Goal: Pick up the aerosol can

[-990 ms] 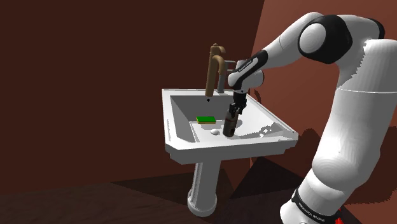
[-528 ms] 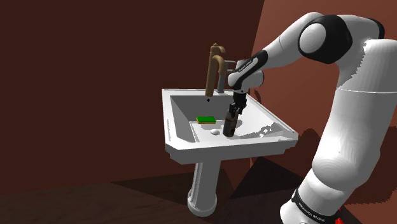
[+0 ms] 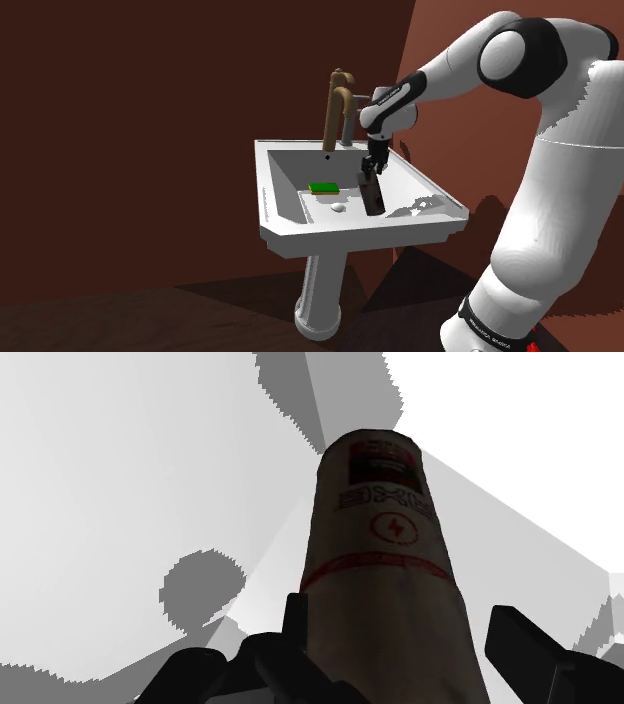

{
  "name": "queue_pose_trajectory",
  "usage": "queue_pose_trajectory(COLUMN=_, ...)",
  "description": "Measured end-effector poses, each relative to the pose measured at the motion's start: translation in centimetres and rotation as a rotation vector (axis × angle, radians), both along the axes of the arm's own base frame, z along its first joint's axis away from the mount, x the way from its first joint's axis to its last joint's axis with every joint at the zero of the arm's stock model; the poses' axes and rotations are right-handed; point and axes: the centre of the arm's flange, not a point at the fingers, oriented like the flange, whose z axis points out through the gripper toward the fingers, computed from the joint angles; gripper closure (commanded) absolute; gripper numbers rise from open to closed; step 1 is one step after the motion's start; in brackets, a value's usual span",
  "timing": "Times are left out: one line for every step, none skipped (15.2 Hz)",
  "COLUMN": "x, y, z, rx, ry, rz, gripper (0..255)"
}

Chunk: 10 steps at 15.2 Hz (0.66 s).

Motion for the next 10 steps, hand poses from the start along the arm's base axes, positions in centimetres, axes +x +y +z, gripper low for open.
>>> queue_pose_trajectory(x=0.0, y=0.0, z=0.5, rx=0.000, ry=0.000, rz=0.000, gripper=255)
queue_pose_trajectory(x=0.1, y=-0.1, z=0.9, rx=0.000, ry=0.000, rz=0.000, gripper=255)
queue_pose_trajectory(x=0.0, y=-0.1, z=1.5, rx=0.000, ry=0.000, rz=0.000, gripper=255)
queue_pose_trajectory(x=-0.1, y=-0.1, z=2.0, rx=0.000, ry=0.000, rz=0.000, gripper=255)
queue_pose_trajectory(x=0.0, y=-0.1, z=2.5, rx=0.000, ry=0.000, rz=0.000, gripper=255)
queue_pose_trajectory(x=0.1, y=-0.2, z=3.0, rx=0.000, ry=0.000, rz=0.000, gripper=255)
queue_pose_trajectory(x=-0.1, y=-0.1, z=3.5, rx=0.000, ry=0.000, rz=0.000, gripper=255)
queue_pose_trajectory(x=0.0, y=-0.1, z=4.1, rx=0.000, ry=0.000, rz=0.000, gripper=255)
queue_pose_trajectory(x=-0.1, y=-0.1, z=4.7, rx=0.000, ry=0.000, rz=0.000, gripper=255)
queue_pose_trajectory(x=0.0, y=-0.1, z=5.0, rx=0.000, ry=0.000, rz=0.000, gripper=255)
